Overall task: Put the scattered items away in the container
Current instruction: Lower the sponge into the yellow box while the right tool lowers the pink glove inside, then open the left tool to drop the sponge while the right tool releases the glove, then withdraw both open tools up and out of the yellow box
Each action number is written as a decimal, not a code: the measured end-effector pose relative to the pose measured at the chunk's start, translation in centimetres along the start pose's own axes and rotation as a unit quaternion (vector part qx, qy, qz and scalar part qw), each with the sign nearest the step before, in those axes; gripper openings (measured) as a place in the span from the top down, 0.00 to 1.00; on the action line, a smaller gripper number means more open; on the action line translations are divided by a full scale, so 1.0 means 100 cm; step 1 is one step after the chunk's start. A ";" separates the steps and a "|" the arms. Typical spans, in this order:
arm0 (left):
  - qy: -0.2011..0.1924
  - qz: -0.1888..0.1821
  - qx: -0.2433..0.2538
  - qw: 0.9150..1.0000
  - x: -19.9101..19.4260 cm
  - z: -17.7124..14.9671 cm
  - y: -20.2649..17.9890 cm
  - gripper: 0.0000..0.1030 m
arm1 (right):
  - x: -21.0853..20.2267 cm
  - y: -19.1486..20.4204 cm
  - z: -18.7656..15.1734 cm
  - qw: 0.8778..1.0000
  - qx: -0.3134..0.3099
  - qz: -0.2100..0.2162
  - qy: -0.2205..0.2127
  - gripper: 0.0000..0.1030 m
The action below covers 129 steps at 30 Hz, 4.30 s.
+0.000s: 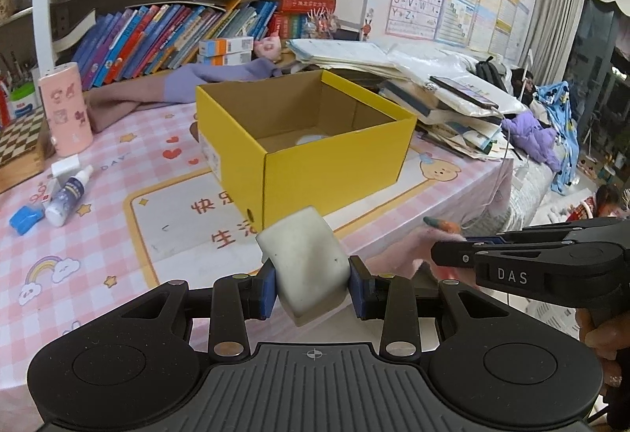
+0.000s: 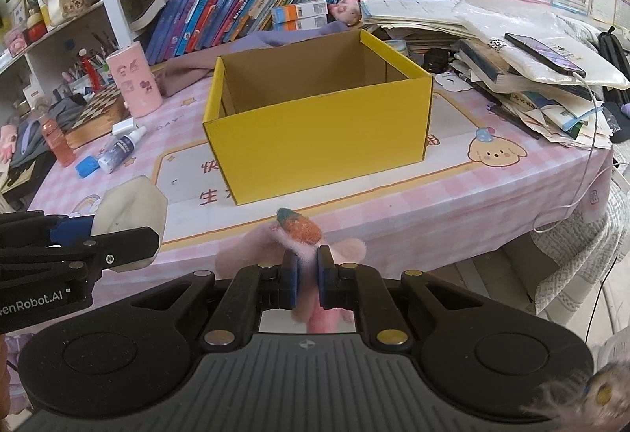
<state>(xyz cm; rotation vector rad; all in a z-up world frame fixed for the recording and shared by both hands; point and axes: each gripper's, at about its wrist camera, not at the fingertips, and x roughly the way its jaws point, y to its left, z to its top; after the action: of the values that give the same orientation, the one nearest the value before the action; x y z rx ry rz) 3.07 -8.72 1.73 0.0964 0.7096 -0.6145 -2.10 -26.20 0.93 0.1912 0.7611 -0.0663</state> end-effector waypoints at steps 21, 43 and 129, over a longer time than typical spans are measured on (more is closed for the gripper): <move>0.014 -0.030 0.024 0.999 0.027 0.011 -0.025 0.66 | 0.008 -0.029 0.002 1.000 0.019 -0.020 0.014 0.91; -0.097 -0.004 0.053 0.994 0.034 0.077 -0.029 0.66 | 0.008 -0.048 0.091 0.992 -0.018 -0.009 -0.126 0.91; -0.016 0.052 0.044 0.998 0.023 0.022 0.003 0.18 | 0.030 0.009 0.047 0.998 -0.037 -0.039 -0.045 0.29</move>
<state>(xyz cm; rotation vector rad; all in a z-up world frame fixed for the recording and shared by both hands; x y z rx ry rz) 5.87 -10.25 1.88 0.2046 0.6425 -0.5462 3.42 -26.22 2.31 0.0869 0.6790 -0.1189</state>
